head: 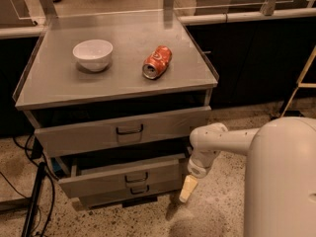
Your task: Close middle drawer
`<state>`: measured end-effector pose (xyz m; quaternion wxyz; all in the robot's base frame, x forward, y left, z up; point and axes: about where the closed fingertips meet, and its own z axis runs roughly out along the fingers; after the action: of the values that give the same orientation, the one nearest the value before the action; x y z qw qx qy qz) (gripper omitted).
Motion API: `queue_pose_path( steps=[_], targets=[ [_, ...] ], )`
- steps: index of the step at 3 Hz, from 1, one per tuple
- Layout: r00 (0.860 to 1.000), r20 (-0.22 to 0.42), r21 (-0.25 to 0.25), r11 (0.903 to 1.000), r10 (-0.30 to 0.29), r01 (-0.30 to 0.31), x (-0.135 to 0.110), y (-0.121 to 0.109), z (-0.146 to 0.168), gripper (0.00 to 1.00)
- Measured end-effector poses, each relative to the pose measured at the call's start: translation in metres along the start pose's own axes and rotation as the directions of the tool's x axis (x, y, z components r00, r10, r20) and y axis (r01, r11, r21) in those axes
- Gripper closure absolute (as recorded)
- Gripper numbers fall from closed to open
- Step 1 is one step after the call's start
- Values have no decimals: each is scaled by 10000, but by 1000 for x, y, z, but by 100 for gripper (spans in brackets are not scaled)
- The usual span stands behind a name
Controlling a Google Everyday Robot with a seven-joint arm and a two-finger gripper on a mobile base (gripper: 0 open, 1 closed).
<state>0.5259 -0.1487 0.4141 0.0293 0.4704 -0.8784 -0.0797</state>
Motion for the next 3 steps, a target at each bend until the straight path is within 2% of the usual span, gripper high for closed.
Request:
queue_pose_path(
  steps=[1,2,3],
  targets=[
    [10000,-1,-1,10000,0,0,0,0,0,0],
    [10000,-1,-1,10000,0,0,0,0,0,19],
    [10000,-1,-1,10000,0,0,0,0,0,42]
  ],
)
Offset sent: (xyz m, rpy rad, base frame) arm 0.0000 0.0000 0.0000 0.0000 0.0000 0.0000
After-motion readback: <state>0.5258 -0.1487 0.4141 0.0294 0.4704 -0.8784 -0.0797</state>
